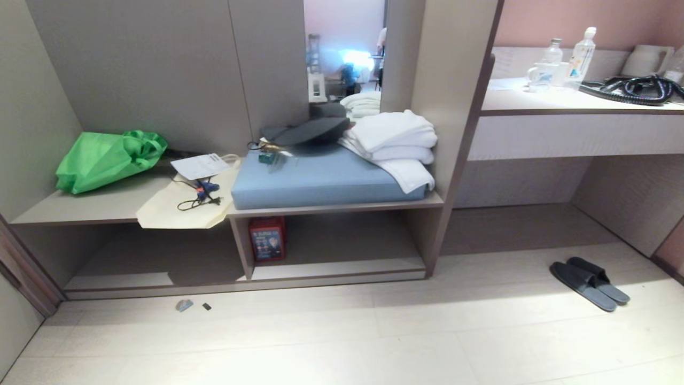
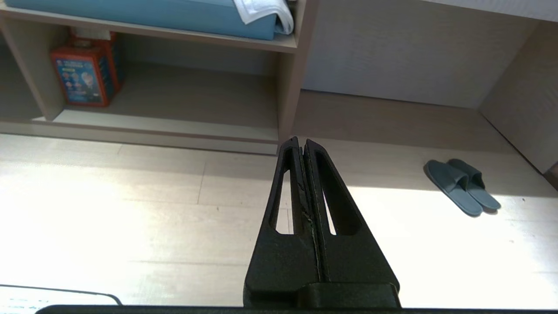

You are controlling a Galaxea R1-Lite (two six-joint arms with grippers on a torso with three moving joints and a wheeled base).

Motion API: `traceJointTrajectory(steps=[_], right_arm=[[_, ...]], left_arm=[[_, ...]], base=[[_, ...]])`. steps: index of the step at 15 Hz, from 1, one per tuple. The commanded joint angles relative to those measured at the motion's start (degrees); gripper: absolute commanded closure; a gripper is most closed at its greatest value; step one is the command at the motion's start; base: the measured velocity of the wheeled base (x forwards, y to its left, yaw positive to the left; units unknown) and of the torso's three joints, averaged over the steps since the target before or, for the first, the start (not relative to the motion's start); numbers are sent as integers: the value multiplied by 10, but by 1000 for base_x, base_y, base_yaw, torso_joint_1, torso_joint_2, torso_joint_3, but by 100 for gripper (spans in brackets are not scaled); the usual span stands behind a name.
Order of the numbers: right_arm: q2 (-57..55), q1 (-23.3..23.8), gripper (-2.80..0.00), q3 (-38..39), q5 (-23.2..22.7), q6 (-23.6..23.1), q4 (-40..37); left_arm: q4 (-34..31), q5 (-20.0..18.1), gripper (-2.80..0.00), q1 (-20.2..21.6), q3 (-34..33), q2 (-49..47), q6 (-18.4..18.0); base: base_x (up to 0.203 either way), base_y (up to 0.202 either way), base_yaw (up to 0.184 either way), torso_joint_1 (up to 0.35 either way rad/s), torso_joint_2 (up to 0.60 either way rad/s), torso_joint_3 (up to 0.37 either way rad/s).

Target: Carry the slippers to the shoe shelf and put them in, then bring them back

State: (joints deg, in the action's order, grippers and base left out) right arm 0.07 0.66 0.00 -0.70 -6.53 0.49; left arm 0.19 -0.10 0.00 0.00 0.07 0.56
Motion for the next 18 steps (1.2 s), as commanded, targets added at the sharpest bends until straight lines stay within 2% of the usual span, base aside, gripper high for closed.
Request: traceJointTrajectory(steps=[1,18], right_arm=[[-1,0,0,0,0,-1,0],[-1,0,0,0,0,0,0]], left_arm=[[0,0,0,0,0,-1,1],[0,0,0,0,0,-1,1]], base=[[-197,0,2,-2,-1,2],[-196,0,1,2,2,2]])
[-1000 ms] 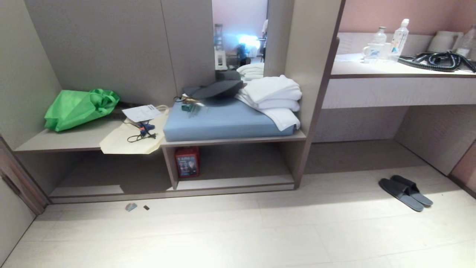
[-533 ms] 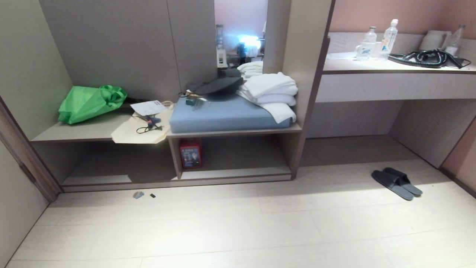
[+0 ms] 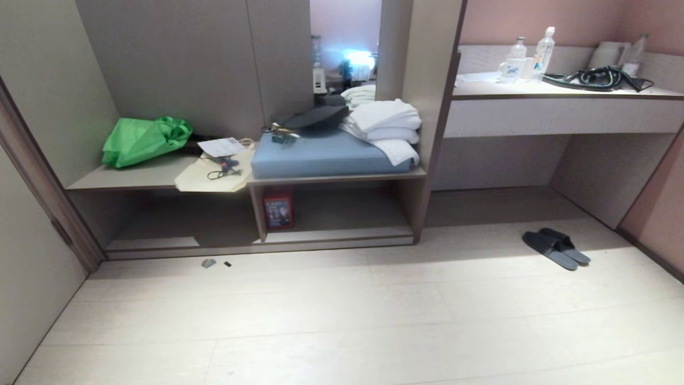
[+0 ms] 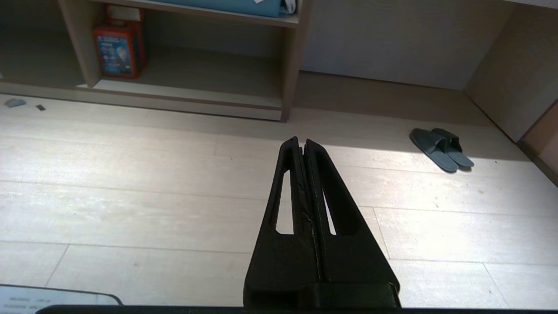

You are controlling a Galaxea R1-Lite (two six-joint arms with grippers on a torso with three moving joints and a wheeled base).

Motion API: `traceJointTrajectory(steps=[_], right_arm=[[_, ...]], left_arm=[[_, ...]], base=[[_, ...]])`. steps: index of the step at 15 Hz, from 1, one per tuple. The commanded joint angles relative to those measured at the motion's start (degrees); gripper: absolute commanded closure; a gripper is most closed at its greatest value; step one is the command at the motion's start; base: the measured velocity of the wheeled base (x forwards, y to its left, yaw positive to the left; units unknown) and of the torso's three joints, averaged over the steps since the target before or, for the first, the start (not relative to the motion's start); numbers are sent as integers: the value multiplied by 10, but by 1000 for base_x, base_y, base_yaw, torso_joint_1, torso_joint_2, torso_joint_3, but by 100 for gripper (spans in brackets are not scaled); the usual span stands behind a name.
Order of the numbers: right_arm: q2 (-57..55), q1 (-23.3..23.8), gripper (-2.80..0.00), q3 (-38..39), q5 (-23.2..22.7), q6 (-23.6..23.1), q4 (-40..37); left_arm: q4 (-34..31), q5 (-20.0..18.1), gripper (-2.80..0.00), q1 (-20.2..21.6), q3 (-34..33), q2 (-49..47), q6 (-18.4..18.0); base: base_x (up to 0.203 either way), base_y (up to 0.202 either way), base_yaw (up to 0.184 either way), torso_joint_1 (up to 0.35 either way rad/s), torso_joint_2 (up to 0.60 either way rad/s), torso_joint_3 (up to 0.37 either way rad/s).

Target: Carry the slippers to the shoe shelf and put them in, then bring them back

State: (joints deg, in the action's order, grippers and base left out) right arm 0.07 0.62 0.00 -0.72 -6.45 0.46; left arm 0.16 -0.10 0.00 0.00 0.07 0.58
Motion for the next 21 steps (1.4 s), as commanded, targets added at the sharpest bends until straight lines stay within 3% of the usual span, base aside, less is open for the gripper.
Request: traceJointTrajectory(steps=[1,21], right_arm=[[-1,0,0,0,-1,-1,1],[0,0,0,0,0,0,0]], left_arm=[[0,0,0,0,0,-1,0],[0,0,0,0,0,-1,0]], base=[[-193,0,4,3,0,2],[-196,0,1,1,2,2]])
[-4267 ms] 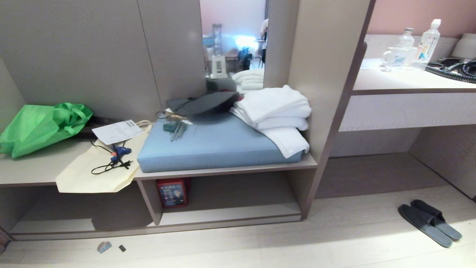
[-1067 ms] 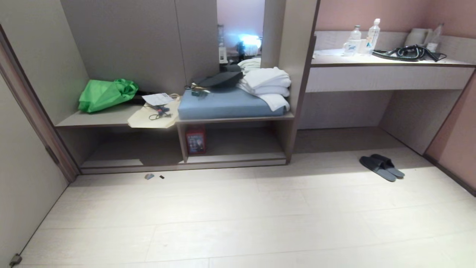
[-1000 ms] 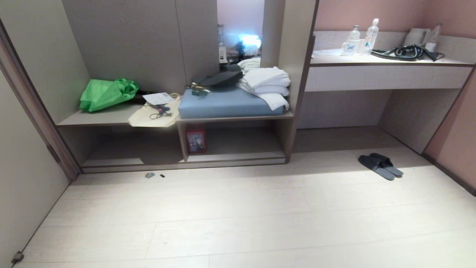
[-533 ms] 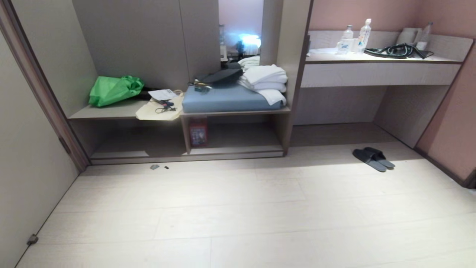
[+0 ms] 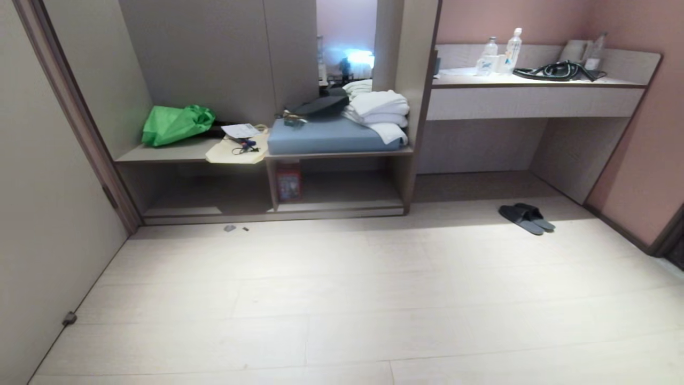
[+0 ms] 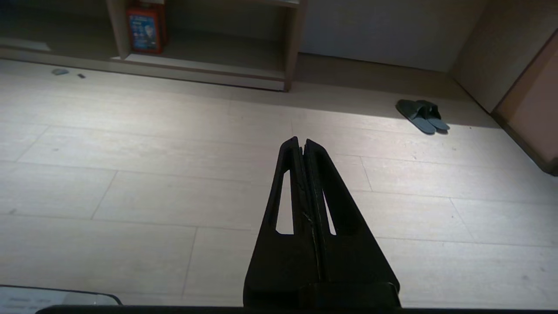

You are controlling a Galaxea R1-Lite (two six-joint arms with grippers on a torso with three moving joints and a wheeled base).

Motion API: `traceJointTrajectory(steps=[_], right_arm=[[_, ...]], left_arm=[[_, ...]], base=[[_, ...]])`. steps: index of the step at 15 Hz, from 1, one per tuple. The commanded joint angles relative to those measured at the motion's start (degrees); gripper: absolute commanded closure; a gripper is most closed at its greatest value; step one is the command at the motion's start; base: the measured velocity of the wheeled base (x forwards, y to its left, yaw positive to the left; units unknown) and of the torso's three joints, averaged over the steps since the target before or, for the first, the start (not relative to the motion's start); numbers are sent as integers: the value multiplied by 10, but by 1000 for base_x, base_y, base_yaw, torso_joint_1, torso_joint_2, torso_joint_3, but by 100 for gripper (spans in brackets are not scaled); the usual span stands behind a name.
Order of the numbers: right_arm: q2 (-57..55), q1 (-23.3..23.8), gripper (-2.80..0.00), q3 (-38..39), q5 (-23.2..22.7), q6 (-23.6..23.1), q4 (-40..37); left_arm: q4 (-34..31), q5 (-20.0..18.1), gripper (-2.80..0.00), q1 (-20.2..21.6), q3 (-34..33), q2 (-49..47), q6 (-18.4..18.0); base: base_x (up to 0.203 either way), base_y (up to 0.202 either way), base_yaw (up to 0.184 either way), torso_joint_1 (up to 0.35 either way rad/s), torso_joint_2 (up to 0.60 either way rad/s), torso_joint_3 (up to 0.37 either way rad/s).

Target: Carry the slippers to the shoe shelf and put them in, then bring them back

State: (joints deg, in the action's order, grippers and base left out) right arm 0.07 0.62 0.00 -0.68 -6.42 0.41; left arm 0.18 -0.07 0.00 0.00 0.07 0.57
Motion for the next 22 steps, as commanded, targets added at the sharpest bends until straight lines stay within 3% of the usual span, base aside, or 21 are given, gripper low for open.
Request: traceJointTrajectory(steps=[1,5,16,22], right_arm=[[-1,0,0,0,0,-1,1],[-1,0,0,1,0,-3,1],[-1,0,0,1,0,2,1],[-1,0,0,1,0,3,1]], left_arm=[[0,0,0,0,0,-1,0],[0,0,0,0,0,-1,0],[0,0,0,0,0,-1,0],[0,0,0,0,0,-1,0]], base=[[-196,0,3,7,2,2],[-169,0,1,1,5,2],[0,0,0,0,0,0],[0,5,-168,1,3,3]])
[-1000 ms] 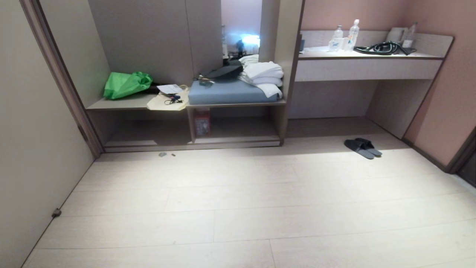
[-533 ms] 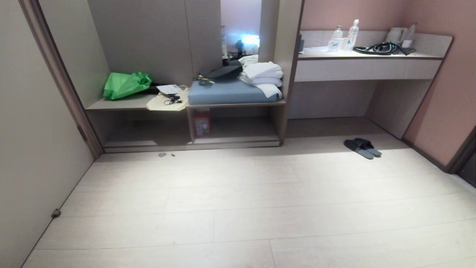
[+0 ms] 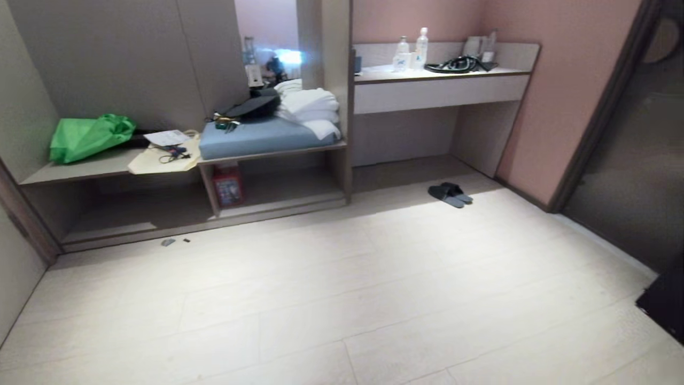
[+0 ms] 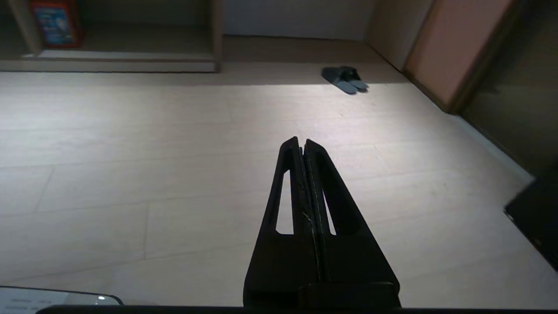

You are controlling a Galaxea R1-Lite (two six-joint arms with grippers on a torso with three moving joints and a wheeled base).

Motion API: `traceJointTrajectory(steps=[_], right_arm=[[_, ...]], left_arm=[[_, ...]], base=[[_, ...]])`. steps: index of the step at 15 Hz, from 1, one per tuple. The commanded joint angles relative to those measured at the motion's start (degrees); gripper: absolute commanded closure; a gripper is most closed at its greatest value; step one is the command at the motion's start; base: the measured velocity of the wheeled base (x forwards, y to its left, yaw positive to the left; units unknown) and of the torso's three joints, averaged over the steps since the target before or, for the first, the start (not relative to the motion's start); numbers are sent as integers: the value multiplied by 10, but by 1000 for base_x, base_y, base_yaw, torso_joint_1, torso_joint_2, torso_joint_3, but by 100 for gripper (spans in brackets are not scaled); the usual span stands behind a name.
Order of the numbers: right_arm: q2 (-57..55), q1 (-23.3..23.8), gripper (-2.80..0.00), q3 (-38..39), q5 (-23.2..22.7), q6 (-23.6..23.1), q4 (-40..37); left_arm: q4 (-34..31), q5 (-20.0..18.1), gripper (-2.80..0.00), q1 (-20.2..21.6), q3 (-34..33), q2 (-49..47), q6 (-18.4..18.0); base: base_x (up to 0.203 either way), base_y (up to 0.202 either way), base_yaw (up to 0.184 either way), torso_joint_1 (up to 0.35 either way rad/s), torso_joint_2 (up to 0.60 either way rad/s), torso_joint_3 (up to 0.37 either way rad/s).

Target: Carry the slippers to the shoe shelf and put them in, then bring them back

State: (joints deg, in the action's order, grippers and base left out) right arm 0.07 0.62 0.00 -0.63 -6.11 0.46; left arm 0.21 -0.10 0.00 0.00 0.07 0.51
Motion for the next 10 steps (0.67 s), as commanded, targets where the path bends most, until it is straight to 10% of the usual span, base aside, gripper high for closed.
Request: traceJointTrajectory(steps=[1,10], right_arm=[[-1,0,0,0,-1,0,0],[-1,0,0,0,1,40,-5]], left_arm=[[1,0,0,0,0,-1,0],[1,0,0,0,0,-1,-2]], base=[[4,6,-185,2,2,2],[0,4,-59,0,1,1]])
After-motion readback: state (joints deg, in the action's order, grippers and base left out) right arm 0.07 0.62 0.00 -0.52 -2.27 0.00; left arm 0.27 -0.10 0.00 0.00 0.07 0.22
